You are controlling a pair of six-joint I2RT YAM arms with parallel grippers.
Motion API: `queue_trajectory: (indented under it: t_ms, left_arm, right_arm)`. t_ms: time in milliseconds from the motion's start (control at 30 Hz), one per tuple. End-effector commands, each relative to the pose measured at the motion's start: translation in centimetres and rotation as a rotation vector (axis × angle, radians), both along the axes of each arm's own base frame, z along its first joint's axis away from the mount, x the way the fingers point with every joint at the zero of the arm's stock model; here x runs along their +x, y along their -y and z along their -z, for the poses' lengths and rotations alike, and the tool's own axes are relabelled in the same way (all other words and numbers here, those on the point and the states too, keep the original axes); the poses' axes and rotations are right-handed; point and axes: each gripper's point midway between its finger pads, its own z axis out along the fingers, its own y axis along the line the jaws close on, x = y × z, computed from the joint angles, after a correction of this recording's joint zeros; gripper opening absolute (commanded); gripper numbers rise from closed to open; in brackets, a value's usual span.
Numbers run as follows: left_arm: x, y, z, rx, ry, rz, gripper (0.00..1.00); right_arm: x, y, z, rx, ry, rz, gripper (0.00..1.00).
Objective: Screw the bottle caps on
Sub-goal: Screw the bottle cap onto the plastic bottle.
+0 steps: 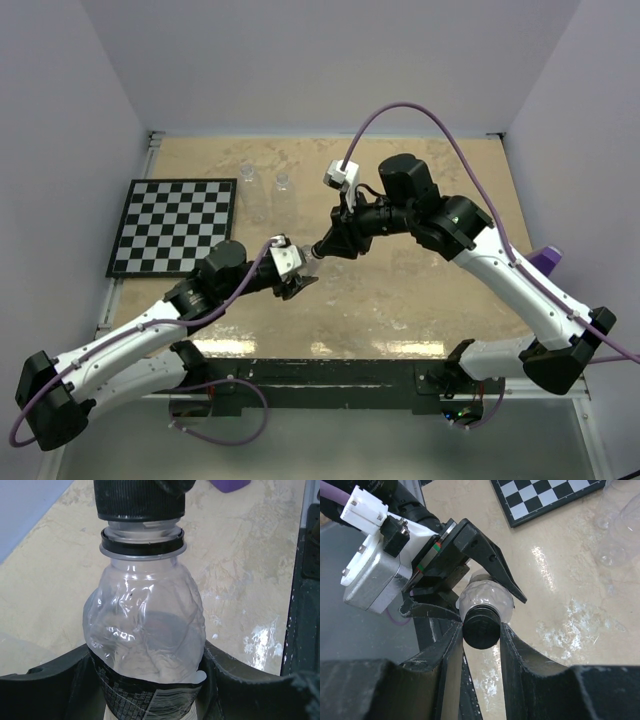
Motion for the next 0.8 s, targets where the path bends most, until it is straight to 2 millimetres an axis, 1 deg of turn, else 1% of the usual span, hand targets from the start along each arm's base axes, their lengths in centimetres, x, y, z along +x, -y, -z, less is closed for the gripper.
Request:
queue_trajectory:
  t_ms: [0, 33, 200, 267, 433, 533, 633, 700, 767]
  left_arm:
    - [-0.5, 1.5, -9.5, -0.316, 0.222, 0.029, 0.00]
    - [-0.3, 1.5, -9.4, -0.319, 0.223, 0.017, 0.00]
    - [0.2, 1.3, -10.5, -0.400, 0.234, -0.048, 0.00]
    - [0.5, 1.4, -10.5, -0.417, 0.233, -0.069, 0.00]
    - [1.2, 2.1, -10.2, -0.418, 0.219, -0.102, 0.00]
    - [1.7, 1.9, -10.5, -0.432, 0.222, -0.142, 0.00]
    - [2.3, 1.5, -10.7, -0.459, 0.225, -0.189, 0.00]
    - [2.3, 1.6, -10.7, -0.474, 0.227, -0.192, 0.00]
    - [2.9, 1.5, -10.6, -0.477, 0.215, -0.223, 0.00]
  right_arm:
    - [0.7, -0.7, 0.7, -0.009, -0.047, 0.045, 0.07]
    - [0.9, -0.7, 0.6, -0.005, -0.046, 0.057, 0.07]
    - [1.9, -0.3, -0.1, -0.006, -0.040, 0.144, 0.06]
    - [2.2, -0.2, -0.3, -0.003, -0.042, 0.171, 0.06]
    - [2.6, 0.0, -0.1, -0.019, -0.054, 0.206, 0.05]
    - [2.6, 0.0, 0.1, -0.022, -0.065, 0.210, 0.05]
    - [2.6, 0.1, -0.1, -0.017, -0.069, 0.228, 0.05]
    - [2.9, 0.3, -0.3, -0.018, -0.068, 0.245, 0.04]
    - [2.7, 0.2, -0.5, -0.011, -0.060, 0.235, 0.04]
